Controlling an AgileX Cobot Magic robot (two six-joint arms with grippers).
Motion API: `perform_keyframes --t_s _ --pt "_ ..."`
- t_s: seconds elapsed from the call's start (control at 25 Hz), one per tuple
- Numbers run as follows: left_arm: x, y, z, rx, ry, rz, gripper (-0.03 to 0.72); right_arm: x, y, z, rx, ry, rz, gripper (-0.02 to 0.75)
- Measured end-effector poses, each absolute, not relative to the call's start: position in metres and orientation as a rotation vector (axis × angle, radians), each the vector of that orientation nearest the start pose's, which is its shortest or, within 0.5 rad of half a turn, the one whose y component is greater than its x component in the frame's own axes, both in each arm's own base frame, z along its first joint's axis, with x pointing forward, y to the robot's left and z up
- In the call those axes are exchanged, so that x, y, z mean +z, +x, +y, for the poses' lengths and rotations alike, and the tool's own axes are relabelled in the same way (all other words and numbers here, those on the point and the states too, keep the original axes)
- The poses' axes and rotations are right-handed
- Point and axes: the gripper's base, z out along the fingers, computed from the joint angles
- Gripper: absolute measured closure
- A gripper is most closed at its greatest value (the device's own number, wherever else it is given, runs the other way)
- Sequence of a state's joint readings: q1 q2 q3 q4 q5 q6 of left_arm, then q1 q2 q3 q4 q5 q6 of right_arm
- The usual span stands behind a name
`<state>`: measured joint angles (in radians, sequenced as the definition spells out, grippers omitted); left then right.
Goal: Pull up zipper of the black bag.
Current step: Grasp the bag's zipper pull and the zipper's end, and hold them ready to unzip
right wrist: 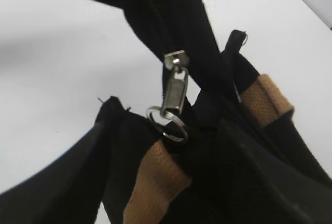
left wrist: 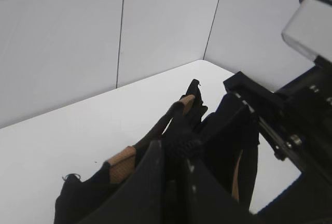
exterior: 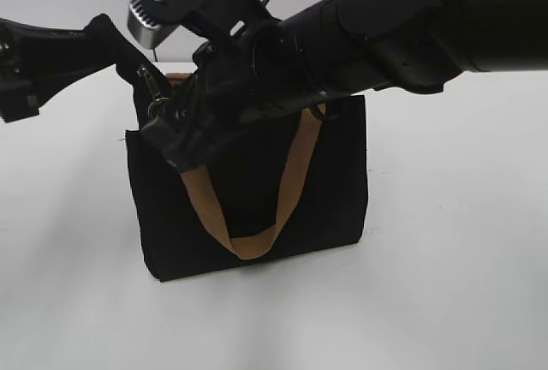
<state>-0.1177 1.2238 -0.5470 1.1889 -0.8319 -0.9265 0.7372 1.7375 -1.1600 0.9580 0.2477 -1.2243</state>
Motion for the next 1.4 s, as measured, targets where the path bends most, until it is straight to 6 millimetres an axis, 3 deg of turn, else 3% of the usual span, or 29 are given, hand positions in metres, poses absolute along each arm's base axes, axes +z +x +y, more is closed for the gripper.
perform_keyframes --t_s 0.24,0.6,1.4 --pt "0.2672 0.217 -0.0884 -0.674 0.728 1.607 0.666 0.2427 0.2747 0.2751 0.489 -1.179 1.9 0.248" --pt "0.2672 0.217 -0.0884 -0.674 0.728 1.607 0.666 0.2428 0.274 0.2756 0.509 -1.168 1.911 0.316" --pt "0.2669 0.2169 -0.0884 -0.673 0.729 1.609 0.666 0.235 0.2792 0.2805 0.516 -1.165 1.93 0.317"
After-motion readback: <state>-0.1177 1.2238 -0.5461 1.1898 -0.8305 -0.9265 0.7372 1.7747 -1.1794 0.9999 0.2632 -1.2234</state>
